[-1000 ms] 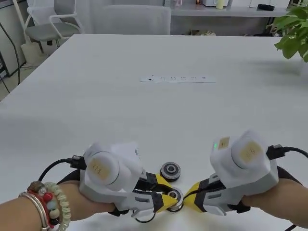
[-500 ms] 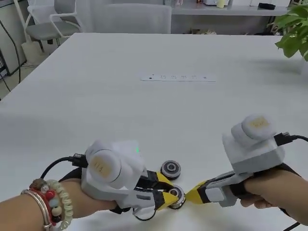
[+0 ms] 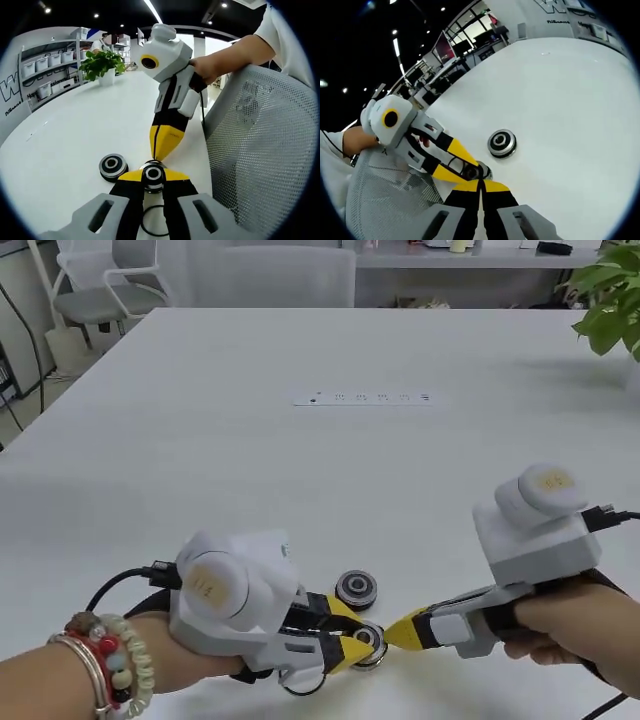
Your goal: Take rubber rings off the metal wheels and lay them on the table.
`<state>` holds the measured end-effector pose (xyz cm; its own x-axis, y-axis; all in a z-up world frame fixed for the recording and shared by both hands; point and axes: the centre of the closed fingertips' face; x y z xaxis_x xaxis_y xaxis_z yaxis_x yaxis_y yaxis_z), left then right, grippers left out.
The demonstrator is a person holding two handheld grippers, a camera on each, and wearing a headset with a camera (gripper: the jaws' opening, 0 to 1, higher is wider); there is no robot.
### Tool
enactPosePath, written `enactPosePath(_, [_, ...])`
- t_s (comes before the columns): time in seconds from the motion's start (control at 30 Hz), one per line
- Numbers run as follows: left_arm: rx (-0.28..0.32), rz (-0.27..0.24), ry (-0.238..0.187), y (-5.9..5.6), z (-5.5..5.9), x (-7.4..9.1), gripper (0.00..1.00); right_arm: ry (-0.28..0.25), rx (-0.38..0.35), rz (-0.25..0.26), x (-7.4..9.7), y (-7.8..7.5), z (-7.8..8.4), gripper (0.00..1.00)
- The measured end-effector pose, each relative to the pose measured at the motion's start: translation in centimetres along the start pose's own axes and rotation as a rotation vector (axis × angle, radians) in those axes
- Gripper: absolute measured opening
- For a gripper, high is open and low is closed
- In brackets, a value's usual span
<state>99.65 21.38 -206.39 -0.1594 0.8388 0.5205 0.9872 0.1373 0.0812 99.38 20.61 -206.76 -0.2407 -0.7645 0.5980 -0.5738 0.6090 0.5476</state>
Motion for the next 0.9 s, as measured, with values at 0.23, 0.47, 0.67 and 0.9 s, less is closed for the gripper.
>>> enactPosePath(0.23, [-0.003, -0.002, 0.001, 0.0, 0.0, 0.0, 0.09, -0.001, 0.025, -0.005, -0.1, 0.5, -0.2, 0.0])
enactPosePath(0.47, [-0.003, -0.002, 0.001, 0.0, 0.0, 0.0, 0.09, -0.012, 0.032, -0.022, -0.1, 0.9, -0.4, 0.0])
enactPosePath(0.67, [0.0, -0.005, 0.001, 0.0, 0.0, -0.1, 0.09, -0.054, 0.013, -0.092, -0.1, 2.6, -1.5, 0.0])
enactPosePath(0.9, [0.017, -0.01, -0.004, 0.1, 0.0, -0.1, 0.09, -0.05, 0.065, -0.002, 0.1, 0.8, -1.3, 0.0])
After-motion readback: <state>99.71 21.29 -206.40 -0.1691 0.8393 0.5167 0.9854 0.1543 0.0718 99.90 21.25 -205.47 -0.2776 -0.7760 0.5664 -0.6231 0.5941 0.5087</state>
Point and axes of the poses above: the centre of the closed fingertips' face, and the gripper's own axes: x roughly backward along the fingers, y roughly to its left, z roughly out of its underside, and after that the axes turned 5 degrees about -z, right-handed
